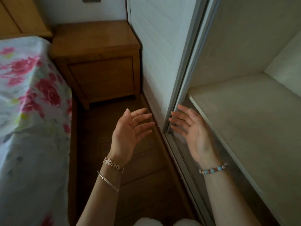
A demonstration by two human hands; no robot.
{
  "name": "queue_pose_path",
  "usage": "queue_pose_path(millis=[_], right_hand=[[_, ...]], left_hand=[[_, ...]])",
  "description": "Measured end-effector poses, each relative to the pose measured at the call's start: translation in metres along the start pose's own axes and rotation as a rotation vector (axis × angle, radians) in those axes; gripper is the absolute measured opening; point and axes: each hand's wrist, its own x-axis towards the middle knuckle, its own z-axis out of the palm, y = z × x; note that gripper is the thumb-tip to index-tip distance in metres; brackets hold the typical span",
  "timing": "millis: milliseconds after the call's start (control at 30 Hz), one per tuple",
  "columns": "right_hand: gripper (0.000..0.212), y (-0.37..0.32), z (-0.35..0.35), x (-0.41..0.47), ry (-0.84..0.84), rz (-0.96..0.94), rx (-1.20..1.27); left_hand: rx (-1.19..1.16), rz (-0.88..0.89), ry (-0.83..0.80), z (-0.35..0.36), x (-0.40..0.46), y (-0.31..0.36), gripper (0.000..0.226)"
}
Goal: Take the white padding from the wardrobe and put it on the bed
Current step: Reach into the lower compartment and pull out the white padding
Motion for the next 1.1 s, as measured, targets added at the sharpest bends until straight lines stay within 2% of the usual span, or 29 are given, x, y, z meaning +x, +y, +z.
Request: queue_pose_path(millis=[200, 467, 767, 1100], right_hand=[[0.041, 0.075, -0.037, 0.005, -0.003, 0.005, -0.02], [0.04, 0.09, -0.048, 0.006, 0.018, -0.009, -0.011], [0.034, 0.089, -0.082, -0.003, 0.095, -0.054, -0.006], [0.04, 0.114, -0.178, -0.028, 0.314, -0.016, -0.102]], left_hand=[[0.018, 0.025, -0.03, -0.031, 0.015, -0.074, 0.063], [0.033, 0.026, -0.079, -0.027, 0.026, -0.091, 0.058], [0.096, -0.021, -0.185, 0.023, 0.031, -0.12, 0.049], [0.025, -0.186, -0.252, 0.092, 0.042, -0.199, 0.058]])
